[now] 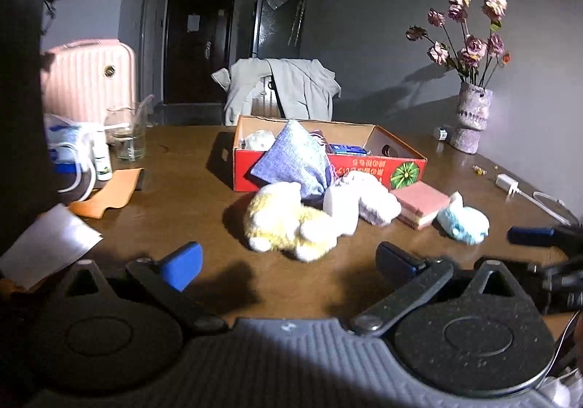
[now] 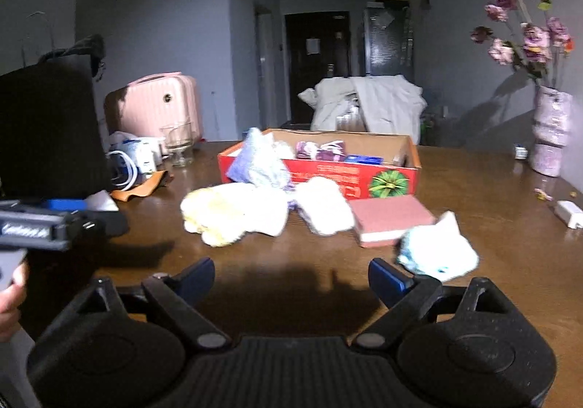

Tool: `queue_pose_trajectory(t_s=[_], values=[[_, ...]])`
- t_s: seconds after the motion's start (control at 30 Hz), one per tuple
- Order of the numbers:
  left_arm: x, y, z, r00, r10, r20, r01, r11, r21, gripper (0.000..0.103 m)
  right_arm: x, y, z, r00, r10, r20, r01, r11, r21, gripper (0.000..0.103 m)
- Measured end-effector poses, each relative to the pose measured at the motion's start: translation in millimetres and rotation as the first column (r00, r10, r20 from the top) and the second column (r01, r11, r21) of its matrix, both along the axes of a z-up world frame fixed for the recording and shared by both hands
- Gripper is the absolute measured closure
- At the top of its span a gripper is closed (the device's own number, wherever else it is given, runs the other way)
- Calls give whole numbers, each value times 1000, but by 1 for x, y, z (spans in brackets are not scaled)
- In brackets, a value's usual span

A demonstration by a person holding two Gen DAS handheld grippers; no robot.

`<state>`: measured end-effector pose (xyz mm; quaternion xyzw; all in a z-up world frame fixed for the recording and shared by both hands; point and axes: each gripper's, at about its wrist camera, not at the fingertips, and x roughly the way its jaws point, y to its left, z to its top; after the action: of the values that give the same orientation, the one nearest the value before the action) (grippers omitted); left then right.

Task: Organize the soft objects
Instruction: 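Reach the left tool to the yellow-and-white plush toy and grasp it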

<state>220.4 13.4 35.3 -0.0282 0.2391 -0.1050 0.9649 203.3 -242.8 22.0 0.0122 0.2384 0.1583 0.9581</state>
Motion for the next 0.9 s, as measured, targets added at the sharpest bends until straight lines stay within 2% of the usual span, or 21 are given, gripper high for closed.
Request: queue_pose_trajectory(t_s=[0.23,0.4,0.43,0.47,0.53,0.57,0.73,0.83,0.9], values=[[85,-6,-20,992,11,-126,-18,998,-53,0,49,10,-1,999,-31,-30,33,998,56,21],[132,-15,-38,980,93,-177,-102,994,-42,0,69,10,-5,998,-39,-50,43,995,86,21],[138,-15,-42,979,98,-179,-107,993,-42,8,71,10,-7,998,-37,-54,42,996,83,21],[141,-14,-45,978,96,-183,-107,993,-52,20,72,10,-9,997,-37,-61,42,996,81,21],[141,-6,-47,982,43,-181,-63,992,-110,34,75,10,-13,997,-37,-74,43,996,81,21],[137,-3,-46,983,42,-180,-63,992,-111,36,76,10,-15,996,-37,-82,44,996,84,21],[88,19,-44,987,3,-161,-18,996,-92,37,70,12,-19,995,-12,-96,20,996,83,21],[55,29,-42,979,-67,-191,44,991,-126,37,58,15,-17,996,19,-89,-12,997,74,21],[42,23,-40,969,-151,-194,124,982,-144,38,50,19,-18,995,46,-90,-39,997,69,21]])
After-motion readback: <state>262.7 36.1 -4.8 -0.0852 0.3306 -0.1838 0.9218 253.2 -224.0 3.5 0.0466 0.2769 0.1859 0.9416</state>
